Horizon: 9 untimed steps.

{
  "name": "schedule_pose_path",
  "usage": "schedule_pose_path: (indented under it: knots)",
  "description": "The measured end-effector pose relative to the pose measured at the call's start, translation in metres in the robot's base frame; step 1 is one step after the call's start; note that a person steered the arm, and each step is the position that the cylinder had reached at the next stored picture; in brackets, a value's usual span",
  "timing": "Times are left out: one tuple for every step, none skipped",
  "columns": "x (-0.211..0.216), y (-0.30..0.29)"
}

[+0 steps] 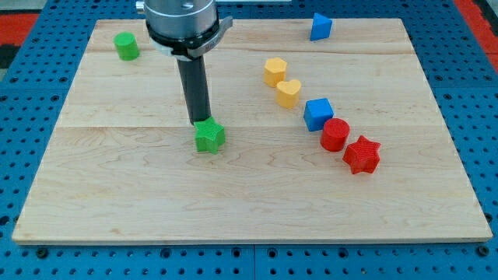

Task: Push green heart towards center

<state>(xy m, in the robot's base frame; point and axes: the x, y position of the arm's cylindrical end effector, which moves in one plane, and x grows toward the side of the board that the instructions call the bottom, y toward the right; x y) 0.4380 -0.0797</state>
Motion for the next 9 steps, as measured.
schedule_pose_path:
  knots:
    - [0.019,-0.031]
    - [0.026,-0.015]
    - [0.026,0.026]
    - [0.026,0.041]
    - [0.027,0.041]
    - [0.036,-0.010]
    - [0.092,0.000]
    - [0.090,0.033]
    - [0.081,0.043]
